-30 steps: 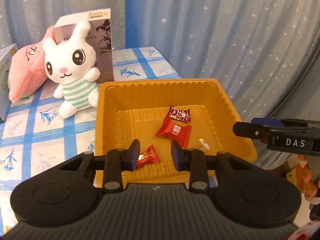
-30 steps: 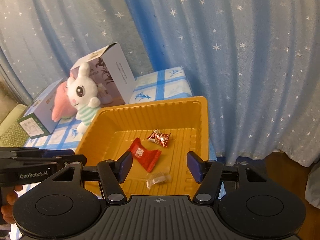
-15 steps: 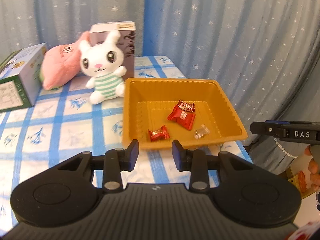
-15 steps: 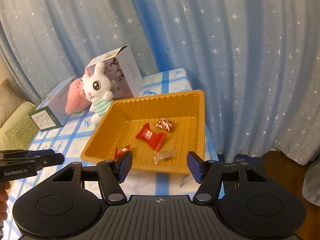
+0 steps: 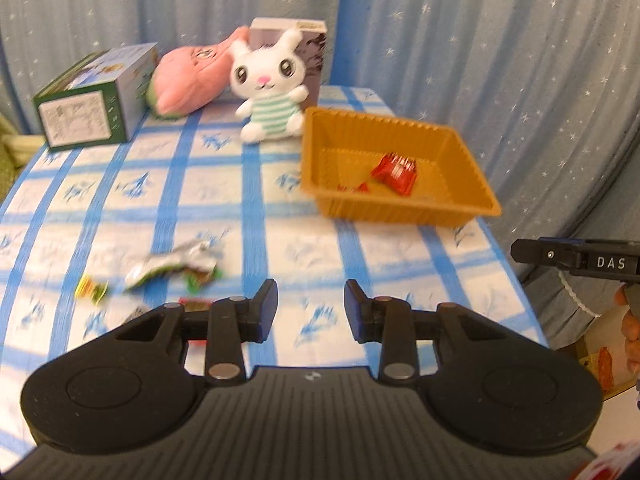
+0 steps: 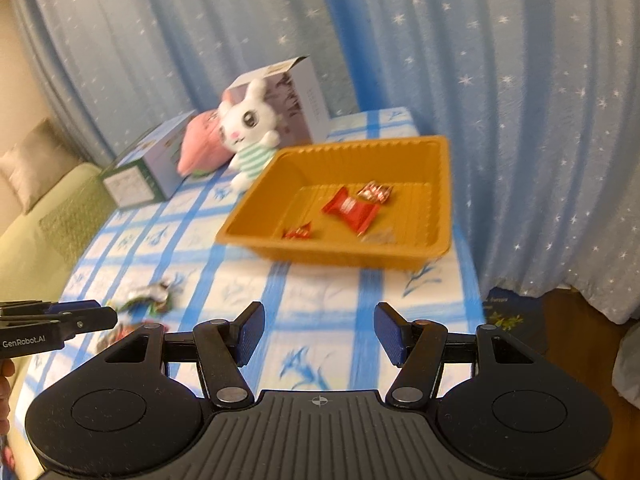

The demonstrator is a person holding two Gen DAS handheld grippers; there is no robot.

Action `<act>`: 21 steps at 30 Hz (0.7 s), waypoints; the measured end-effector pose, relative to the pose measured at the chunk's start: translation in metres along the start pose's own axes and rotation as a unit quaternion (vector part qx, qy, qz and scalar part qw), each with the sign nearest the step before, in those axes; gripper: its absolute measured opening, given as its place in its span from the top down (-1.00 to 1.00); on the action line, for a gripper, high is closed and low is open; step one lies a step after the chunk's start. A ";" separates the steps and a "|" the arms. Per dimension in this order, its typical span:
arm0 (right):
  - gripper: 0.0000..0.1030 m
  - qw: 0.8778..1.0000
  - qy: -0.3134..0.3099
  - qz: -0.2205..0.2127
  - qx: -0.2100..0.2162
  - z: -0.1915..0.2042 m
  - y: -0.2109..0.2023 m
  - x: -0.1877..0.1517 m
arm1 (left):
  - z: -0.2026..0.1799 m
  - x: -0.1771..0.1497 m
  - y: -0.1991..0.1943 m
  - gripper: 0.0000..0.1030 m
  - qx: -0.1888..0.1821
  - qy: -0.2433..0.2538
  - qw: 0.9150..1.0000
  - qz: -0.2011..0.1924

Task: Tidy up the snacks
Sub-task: 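Withdraw both tools from the tray toward the remaining snacks, then move both open tools down toward the small candies on the tablecloth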

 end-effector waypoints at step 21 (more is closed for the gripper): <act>-0.18 0.993 -0.084 0.067 0.052 0.074 0.032 -0.048 | 0.050 -0.080 -0.030 0.37 0.040 -0.075 0.996 0.019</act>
Point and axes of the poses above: each gripper's, at about its wrist camera, not at the fingertips, and y roughly the way its jaws point, z to its left, x to its top, the point moved 1 cm from there along y, roughly the way its jaws point, and after that the axes turned 13 degrees about z, right-handed, at the moved point
